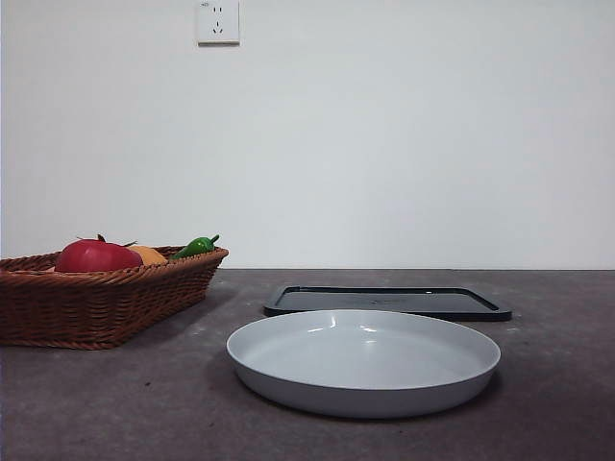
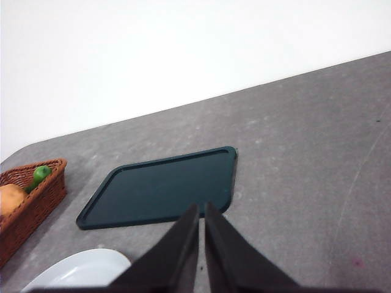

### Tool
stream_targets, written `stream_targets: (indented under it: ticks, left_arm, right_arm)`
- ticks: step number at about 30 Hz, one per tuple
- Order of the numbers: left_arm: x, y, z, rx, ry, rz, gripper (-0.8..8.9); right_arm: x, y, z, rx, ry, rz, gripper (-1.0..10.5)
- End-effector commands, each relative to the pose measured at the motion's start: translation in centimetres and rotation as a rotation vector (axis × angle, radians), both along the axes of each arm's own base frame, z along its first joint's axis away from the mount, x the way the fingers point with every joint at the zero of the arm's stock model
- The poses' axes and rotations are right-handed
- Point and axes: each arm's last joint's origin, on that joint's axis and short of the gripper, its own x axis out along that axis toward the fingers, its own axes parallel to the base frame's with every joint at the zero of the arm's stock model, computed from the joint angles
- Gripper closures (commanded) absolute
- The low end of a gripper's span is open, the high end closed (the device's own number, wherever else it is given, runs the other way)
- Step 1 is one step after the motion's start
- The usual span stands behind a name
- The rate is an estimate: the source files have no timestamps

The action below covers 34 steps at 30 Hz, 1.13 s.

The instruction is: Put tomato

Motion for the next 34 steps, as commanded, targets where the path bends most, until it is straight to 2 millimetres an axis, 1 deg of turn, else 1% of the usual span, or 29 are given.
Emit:
stream_targets:
  ticks: [1, 5, 9, 14, 20, 25, 28, 31, 34]
  left_arm:
    - [0.0, -0.1, 1.7, 0.004, -0.015, -0.047, 8.04]
    - [0.3, -0.3, 3.8, 0.045, 0.03, -0.135, 8.04]
    - [0.9, -0.5, 5.9, 0.105, 0.09, -0.245, 8.04]
    - [2.0, -0.8, 8.6, 0.145, 0.147, -0.368, 8.04]
    - [3.2, -1.5, 11.2, 0.185, 0.225, -0.51, 8.04]
    - [3.6, -2.4, 12.6, 0.215, 0.291, -0.605, 8.04]
    - [3.5, -3.1, 13.5, 0.23, 0.321, -0.675, 8.04]
    - [3.2, -3.5, 13.5, 0.241, 0.342, -0.72, 8.04]
    - [3.0, -3.6, 13.4, 0.242, 0.36, -0.734, 8.04]
  right_arm:
    - [-0.3, 0.1, 1.7, 0.002, 0.006, 0.028, 9.4]
    - [-0.3, 0.3, 4.1, -0.025, 0.049, 0.118, 9.4]
    - [0.4, 0.5, 6.3, -0.066, 0.128, 0.206, 9.4]
    - [2.2, 0.8, 8.9, -0.093, 0.246, 0.337, 9.4]
    - [4.3, 1.8, 11.4, -0.141, 0.377, 0.478, 9.4]
    - [5.3, 3.2, 12.7, -0.198, 0.444, 0.6, 9.4]
    - [5.7, 4.6, 13.2, -0.232, 0.466, 0.7, 9.4]
    - [5.4, 5.7, 13.1, -0.255, 0.485, 0.779, 9.4]
    - [5.1, 6.2, 12.9, -0.279, 0.489, 0.827, 9.4]
